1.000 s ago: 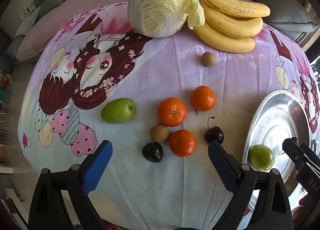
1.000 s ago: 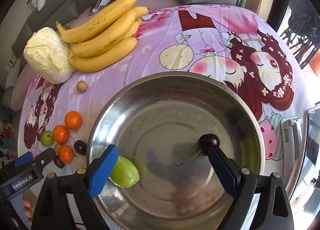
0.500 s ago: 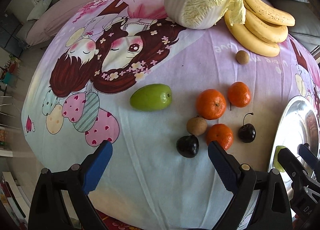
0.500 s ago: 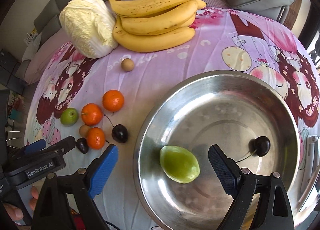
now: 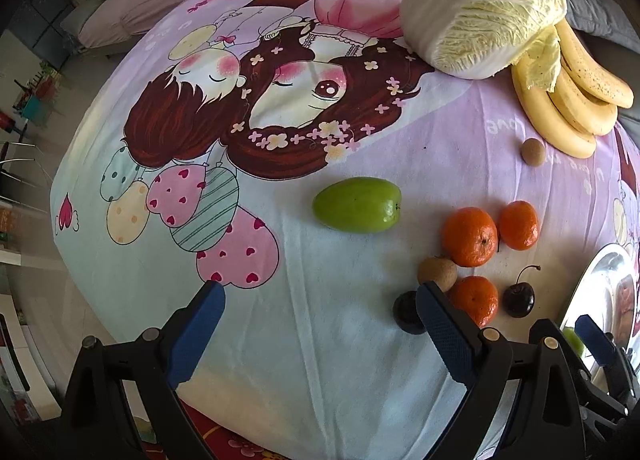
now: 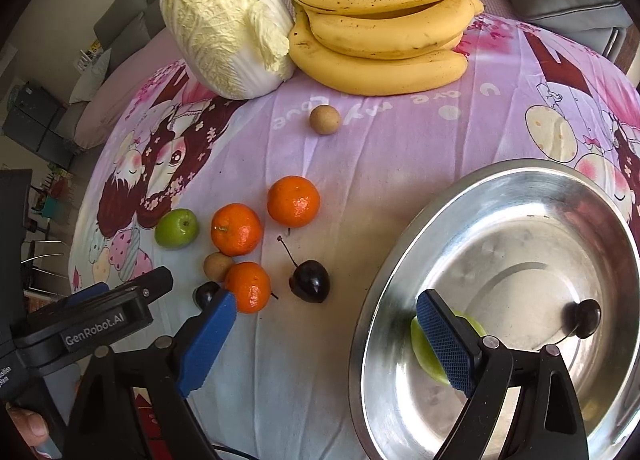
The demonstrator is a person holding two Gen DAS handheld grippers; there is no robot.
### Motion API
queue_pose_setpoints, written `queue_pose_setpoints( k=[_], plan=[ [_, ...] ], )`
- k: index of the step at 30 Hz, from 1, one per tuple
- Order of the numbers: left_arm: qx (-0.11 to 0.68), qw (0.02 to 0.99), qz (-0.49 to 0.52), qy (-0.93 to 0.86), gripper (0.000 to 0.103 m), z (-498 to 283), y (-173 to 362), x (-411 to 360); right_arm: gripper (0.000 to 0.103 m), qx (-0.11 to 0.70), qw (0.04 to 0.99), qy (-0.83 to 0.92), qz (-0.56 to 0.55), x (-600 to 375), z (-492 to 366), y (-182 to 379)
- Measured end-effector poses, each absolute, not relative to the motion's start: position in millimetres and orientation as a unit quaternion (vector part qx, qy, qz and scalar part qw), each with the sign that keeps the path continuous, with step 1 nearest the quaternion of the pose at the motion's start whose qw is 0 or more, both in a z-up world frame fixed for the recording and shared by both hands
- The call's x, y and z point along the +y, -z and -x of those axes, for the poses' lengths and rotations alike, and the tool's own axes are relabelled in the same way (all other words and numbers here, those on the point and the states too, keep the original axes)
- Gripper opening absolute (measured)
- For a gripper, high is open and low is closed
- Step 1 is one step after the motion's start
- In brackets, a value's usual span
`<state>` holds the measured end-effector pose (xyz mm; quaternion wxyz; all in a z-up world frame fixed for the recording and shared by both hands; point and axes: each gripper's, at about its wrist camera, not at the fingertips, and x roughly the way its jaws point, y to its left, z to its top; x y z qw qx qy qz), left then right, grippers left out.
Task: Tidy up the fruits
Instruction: 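Withdraw both open tools from the bowl toward the remaining fruit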
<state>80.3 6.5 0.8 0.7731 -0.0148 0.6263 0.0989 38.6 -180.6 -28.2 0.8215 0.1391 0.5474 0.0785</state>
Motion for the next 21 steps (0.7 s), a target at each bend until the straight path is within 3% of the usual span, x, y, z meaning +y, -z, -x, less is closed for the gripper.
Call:
queue_pose_setpoints(
  k=[21],
  plan=[
    [0.64,0.759,0.112,-0.049,0.096,-103.8,3.4,16.0,0.094,0.527,0.833,-0.12,-0.115,-164.4,-50.5,16.5]
  ],
)
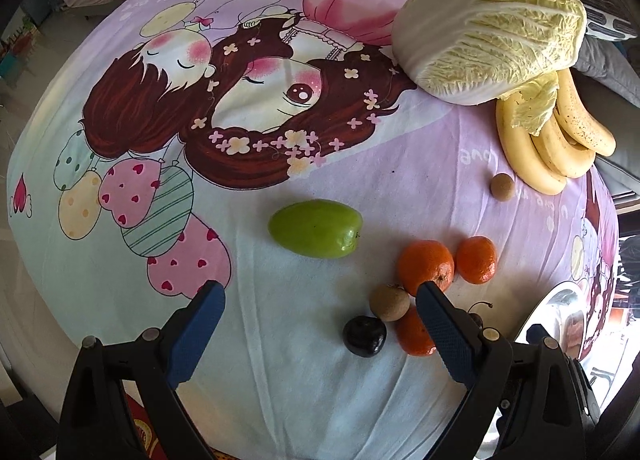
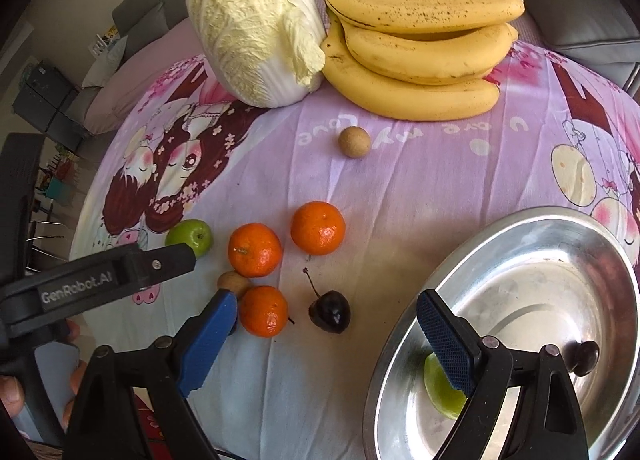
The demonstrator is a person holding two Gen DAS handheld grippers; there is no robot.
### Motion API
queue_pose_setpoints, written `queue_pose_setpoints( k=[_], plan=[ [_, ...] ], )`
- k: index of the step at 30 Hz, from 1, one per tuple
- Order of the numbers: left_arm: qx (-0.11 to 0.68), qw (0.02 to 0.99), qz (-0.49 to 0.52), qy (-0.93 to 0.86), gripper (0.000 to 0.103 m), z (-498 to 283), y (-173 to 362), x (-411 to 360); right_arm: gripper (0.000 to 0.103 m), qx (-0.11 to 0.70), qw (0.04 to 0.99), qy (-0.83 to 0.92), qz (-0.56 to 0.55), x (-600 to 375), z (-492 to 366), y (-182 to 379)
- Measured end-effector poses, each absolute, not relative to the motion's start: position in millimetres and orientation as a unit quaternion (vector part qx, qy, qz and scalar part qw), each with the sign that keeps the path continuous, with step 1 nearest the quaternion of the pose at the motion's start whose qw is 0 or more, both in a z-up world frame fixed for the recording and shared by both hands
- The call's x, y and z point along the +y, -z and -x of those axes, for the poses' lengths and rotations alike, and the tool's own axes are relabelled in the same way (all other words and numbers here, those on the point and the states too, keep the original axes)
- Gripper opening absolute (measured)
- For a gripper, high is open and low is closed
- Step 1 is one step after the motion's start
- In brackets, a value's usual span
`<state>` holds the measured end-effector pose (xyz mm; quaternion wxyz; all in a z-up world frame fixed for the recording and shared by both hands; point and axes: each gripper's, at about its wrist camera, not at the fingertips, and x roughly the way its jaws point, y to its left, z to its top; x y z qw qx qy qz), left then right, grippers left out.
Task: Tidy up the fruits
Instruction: 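Withdraw both open tools from the bowl toward the remaining fruit, then grasp the dark plum with the left tool while the right tool grasps another dark cherry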
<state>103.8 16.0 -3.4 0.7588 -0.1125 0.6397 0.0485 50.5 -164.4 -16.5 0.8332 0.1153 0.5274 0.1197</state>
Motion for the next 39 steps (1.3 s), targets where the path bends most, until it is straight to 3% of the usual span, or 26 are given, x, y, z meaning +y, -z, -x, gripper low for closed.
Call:
queue_pose_setpoints(
  k=[3,10,14,18,21,28,31,39],
  plan=[
    [0.639,0.757,0.129,-0.04,0.096,-103.7,9.0,23.5,0.091,0.525,0.836,-0.119,-0.106,-159.9,-48.8,15.8],
    [0.645,0.75,0.146,-0.023,0.095,-90.3,19.2,35.8,0.054,0.538,0.83,-0.112,-0.095,-157.0,-50.5,25.4],
    [0.653,0.741,0.154,-0.013,0.079,-84.0,27.9,41.5,0.046,0.545,0.826,-0.111,-0.093,-155.1,-51.7,30.3],
    [0.658,0.735,0.162,0.006,0.076,-79.3,32.2,39.9,0.044,0.543,0.827,-0.112,-0.09,-151.7,-51.0,29.5],
    [0.659,0.736,0.157,0.015,0.072,-77.2,32.8,35.3,0.036,0.548,0.825,-0.105,-0.093,-153.4,-53.0,34.0],
    [0.668,0.725,0.165,0.038,0.056,-72.4,41.5,22.9,0.036,0.551,0.823,-0.098,-0.094,-153.4,-55.6,40.9],
    [0.667,0.725,0.167,0.042,0.052,-73.8,44.0,15.3,0.031,0.554,0.821,-0.098,-0.094,-152.8,-56.3,43.2],
    [0.667,0.721,0.179,0.054,0.043,-77.2,50.9,13.9,0.031,0.558,0.819,-0.096,-0.09,-150.3,-57.5,46.9]
  ],
)
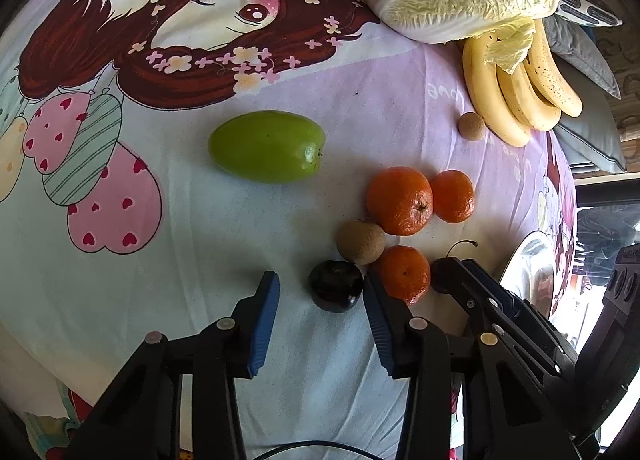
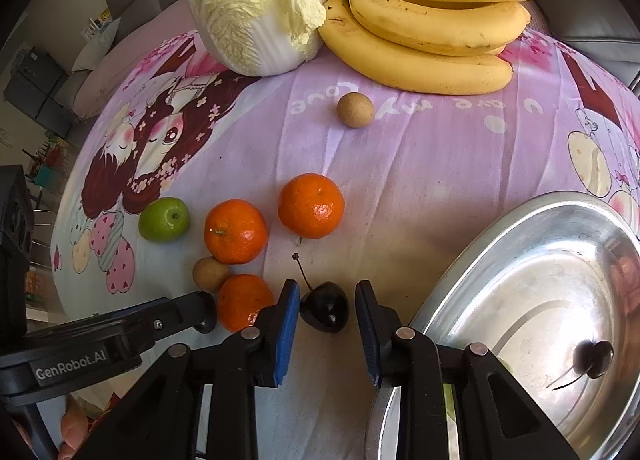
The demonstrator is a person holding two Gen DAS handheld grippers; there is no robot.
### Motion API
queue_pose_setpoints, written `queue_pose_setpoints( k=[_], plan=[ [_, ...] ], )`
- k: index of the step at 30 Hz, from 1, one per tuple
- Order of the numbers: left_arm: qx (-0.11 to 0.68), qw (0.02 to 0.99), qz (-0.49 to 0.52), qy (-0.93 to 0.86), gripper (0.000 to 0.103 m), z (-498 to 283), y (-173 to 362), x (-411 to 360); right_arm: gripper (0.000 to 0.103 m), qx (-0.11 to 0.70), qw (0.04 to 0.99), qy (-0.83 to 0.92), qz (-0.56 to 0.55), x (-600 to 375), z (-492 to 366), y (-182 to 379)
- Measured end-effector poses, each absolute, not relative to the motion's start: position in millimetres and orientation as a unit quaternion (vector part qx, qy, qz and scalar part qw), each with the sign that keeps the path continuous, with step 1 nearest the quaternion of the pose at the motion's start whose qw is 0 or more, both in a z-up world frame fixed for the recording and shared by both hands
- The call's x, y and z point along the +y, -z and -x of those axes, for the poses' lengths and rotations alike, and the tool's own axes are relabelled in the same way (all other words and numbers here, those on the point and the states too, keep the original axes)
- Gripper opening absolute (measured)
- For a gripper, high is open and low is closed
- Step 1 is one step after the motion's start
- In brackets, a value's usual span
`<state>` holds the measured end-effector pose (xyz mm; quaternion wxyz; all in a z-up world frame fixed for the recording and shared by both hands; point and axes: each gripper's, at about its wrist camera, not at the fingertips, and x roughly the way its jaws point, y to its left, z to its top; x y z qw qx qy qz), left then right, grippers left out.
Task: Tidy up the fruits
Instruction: 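Grasp the dark plum with the left tool while the right tool grasps another dark cherry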
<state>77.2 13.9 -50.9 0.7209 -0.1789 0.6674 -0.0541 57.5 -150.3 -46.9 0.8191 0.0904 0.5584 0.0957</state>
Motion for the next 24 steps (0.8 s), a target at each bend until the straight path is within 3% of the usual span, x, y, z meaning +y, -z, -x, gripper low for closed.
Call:
queue_pose_setpoints(
  k=[13,24],
  plan=[
    [0.665,0.724,0.173,0.064,0.03,-73.6,46.7,6.3,0.027,0.557,0.82,-0.098,-0.09,-148.0,-57.4,48.3],
    [0.645,0.743,0.166,0.061,0.03,-73.8,33.1,6.6,0.026,0.552,0.823,-0.1,-0.094,-151.3,-53.6,42.0]
  ],
)
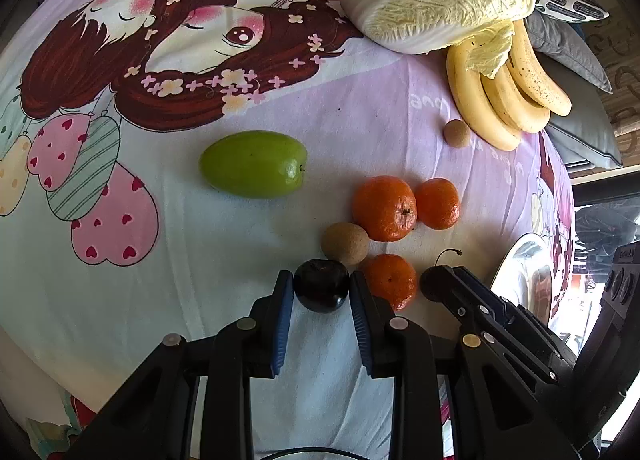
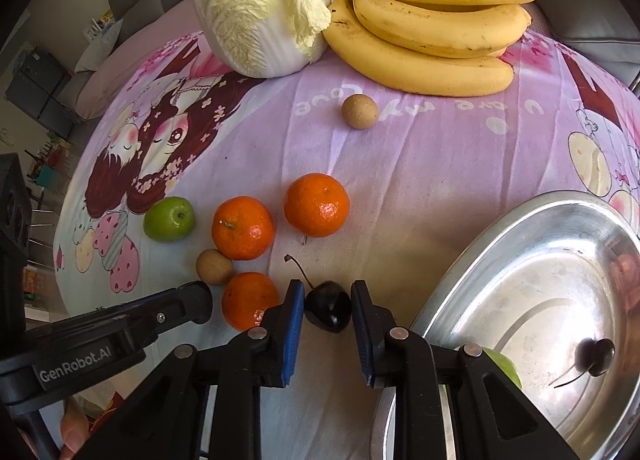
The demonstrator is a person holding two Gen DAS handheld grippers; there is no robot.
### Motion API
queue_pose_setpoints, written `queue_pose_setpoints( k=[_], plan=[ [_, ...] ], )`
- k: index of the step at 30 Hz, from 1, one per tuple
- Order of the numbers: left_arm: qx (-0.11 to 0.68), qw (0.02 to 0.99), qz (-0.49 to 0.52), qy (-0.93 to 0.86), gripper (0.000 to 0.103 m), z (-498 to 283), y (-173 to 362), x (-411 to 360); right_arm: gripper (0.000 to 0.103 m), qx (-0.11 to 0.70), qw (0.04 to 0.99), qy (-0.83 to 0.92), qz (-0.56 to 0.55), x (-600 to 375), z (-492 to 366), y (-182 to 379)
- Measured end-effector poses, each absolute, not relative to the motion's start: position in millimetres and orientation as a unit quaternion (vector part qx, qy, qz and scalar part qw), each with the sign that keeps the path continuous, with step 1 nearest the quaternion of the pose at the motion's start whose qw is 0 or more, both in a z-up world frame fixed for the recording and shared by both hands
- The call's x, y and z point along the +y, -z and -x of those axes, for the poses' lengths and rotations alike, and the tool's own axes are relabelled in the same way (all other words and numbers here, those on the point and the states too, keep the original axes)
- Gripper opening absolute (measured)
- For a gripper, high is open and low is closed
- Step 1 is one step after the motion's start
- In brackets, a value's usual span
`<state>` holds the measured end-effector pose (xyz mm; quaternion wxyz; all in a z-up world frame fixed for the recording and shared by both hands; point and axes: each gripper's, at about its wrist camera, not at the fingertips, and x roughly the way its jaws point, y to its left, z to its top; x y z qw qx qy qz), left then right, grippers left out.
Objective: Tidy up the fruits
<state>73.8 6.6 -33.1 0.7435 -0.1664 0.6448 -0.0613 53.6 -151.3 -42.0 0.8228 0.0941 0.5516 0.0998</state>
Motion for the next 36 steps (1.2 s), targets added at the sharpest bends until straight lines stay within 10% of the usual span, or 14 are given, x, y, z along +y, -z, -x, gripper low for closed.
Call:
queue_pose_setpoints(
  k=[36],
  plan=[
    [0.605,0.777,0.102,0.138,0.03,-72.7,-19.4,-69.2,0.026,0.514,0.844,-0.064,-0.14,-211.0,-32.8,3.0]
  ],
)
